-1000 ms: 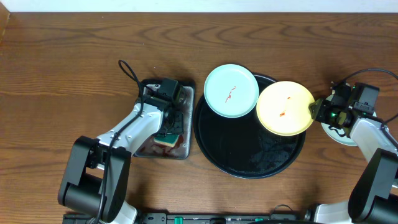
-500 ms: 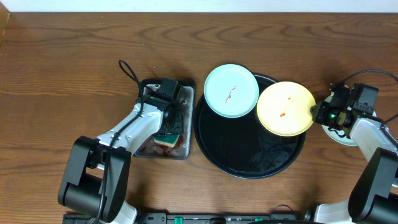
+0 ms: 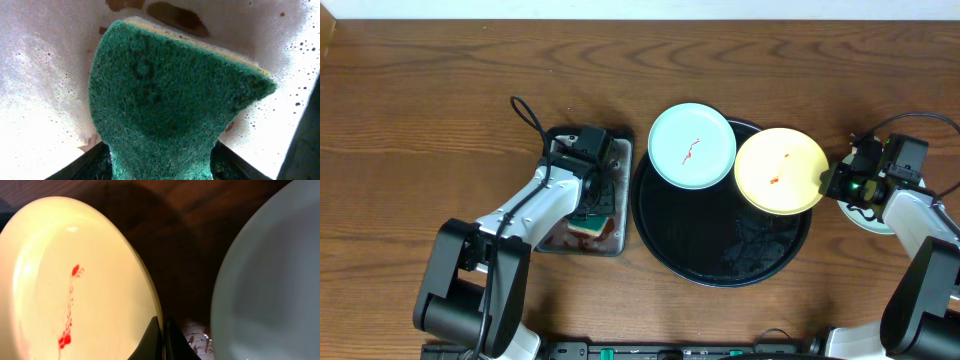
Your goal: Clean dirty plates on tray and stack at the side
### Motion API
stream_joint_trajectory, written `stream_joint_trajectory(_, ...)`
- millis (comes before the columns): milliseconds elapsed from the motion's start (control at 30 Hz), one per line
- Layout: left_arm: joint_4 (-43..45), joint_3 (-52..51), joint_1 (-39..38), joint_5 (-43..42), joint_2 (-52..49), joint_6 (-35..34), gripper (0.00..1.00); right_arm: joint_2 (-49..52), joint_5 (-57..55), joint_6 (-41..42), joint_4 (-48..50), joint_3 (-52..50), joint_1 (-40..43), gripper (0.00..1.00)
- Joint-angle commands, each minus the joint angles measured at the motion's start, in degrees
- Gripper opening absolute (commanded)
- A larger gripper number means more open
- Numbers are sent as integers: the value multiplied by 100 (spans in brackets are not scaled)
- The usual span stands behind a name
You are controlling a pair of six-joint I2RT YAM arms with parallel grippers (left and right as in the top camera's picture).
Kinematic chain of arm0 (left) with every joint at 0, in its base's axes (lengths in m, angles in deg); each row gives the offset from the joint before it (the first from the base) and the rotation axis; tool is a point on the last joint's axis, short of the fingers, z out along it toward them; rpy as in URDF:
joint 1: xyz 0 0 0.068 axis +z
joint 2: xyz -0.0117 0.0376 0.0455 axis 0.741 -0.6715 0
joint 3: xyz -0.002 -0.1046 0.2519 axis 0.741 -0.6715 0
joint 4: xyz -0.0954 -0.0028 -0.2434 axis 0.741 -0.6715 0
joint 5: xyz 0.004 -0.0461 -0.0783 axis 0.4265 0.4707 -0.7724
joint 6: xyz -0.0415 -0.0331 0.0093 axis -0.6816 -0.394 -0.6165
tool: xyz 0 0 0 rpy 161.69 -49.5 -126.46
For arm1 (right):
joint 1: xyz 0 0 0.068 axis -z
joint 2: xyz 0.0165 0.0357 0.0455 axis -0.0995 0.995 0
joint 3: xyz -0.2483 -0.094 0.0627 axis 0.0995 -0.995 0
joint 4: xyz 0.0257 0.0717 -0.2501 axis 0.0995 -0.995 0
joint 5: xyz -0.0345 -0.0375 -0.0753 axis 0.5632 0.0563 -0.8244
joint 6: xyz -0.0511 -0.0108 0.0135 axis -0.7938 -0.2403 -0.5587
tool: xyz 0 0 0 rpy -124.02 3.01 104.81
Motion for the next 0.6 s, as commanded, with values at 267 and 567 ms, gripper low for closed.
stream_joint_trajectory(267, -35, 109, 9, 50, 120, 15, 61, -992, 544, 37, -1010, 17, -308, 1)
stream_joint_trajectory(567, -33, 111, 9, 52, 120, 15, 61, -1045, 72, 15, -1982, -142, -1211, 1)
